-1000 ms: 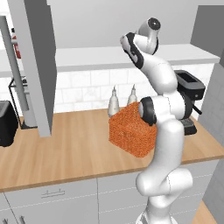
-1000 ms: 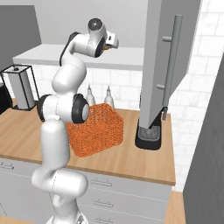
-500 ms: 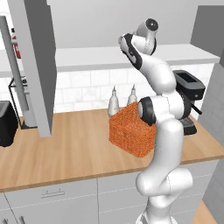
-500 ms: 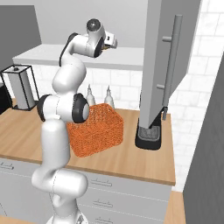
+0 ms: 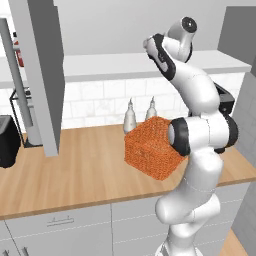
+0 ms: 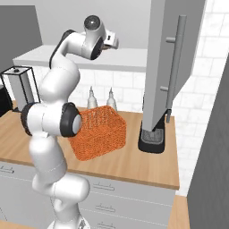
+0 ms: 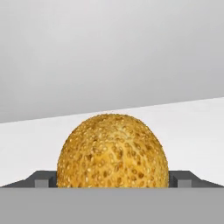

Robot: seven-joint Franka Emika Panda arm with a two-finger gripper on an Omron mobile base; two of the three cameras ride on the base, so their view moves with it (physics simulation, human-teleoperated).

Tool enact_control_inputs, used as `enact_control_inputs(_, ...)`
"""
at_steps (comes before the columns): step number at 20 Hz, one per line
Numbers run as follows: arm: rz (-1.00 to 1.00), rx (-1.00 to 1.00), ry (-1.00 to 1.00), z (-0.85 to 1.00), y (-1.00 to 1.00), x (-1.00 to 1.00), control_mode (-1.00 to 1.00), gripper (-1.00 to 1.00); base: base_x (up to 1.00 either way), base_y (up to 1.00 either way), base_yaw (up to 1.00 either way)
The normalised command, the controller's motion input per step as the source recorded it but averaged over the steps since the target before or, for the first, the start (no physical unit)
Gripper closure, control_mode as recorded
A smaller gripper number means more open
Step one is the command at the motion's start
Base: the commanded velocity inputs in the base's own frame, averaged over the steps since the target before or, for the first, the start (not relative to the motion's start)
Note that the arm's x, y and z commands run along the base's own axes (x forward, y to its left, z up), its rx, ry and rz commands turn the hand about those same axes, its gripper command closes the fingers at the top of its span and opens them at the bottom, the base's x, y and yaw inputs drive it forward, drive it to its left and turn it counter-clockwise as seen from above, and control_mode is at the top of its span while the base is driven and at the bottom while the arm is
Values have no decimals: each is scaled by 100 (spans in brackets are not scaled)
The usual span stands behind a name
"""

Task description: Open the cabinet, pick up the bread from the cabinet and place it in the basket. Then move the basket to the dining counter.

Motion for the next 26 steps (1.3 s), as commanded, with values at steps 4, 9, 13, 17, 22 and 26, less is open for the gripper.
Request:
enact_control_inputs(4, 0, 5, -11, 3, 0, -100, -100, 100, 0, 0, 0)
enact_control_inputs(9, 0, 5, -3, 34, 0, -100, -100, 100, 0, 0, 0)
enact_control_inputs(13, 0, 3, 4, 43, 0, -100, -100, 100, 0, 0, 0)
enact_control_inputs(17, 0, 5, 0, 3, 0, -100, -100, 100, 0, 0, 0)
enact_control_inputs(22, -6, 7, 1, -29, 0, -100, -100, 100, 0, 0, 0)
enact_control_inputs(26, -10, 10, 0, -46, 0, -100, -100, 100, 0, 0, 0)
